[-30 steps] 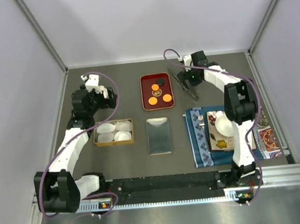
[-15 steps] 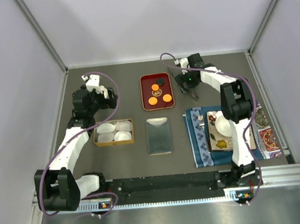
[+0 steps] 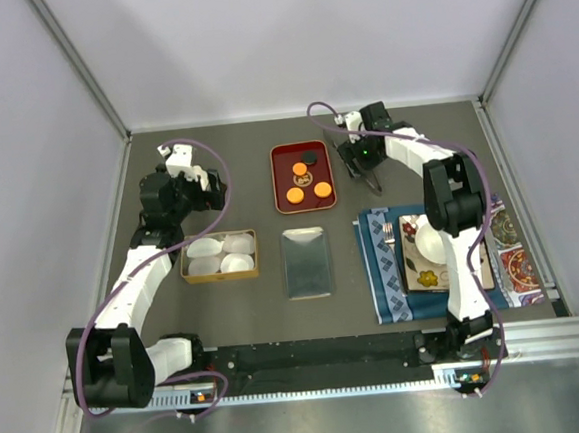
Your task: Pack the cookies
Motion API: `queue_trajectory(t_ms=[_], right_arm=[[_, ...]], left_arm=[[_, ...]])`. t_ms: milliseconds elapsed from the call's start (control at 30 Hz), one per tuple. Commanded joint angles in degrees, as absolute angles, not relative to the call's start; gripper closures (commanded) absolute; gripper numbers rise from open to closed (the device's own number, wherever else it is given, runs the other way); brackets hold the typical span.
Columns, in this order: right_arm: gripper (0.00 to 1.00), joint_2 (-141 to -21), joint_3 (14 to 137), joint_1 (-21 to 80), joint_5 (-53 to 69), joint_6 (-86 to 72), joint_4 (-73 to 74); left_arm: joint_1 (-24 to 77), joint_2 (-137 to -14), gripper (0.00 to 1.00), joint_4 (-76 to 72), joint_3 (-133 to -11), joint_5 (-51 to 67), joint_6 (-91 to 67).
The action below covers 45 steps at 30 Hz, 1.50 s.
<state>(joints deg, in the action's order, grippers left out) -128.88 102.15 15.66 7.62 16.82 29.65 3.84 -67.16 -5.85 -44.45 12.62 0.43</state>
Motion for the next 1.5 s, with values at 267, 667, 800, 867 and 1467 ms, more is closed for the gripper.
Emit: queue_trajectory(t_ms=[267, 667, 800, 867, 1467], right_arm=[[0.51, -130.43, 104.76, 16.17, 4.49, 18.28, 31.99], [0.61, -122.26, 107.14, 16.17, 2.02, 17.84, 36.21], [0.61, -118.84, 107.84, 16.17, 2.02, 17.75, 38.67], [0.60, -117.08, 107.84, 16.17, 1.85, 17.75, 39.81], [0.56, -106.88, 105.91, 16.96, 4.04, 17.58, 46.32]], left_arm=[[3.60, -66.09, 0.01, -7.03, -45.35, 13.45, 0.88], [3.60, -65.04, 0.01, -6.33, -45.79, 14.15, 0.79], [3.60, -64.86, 0.01, -6.07, -46.05, 14.68, 0.44], [3.60, -64.86, 0.01, -6.06, -46.14, 14.94, 0.35], [3.60, -64.60, 0.01, -5.54, -45.97, 16.17, 0.18]])
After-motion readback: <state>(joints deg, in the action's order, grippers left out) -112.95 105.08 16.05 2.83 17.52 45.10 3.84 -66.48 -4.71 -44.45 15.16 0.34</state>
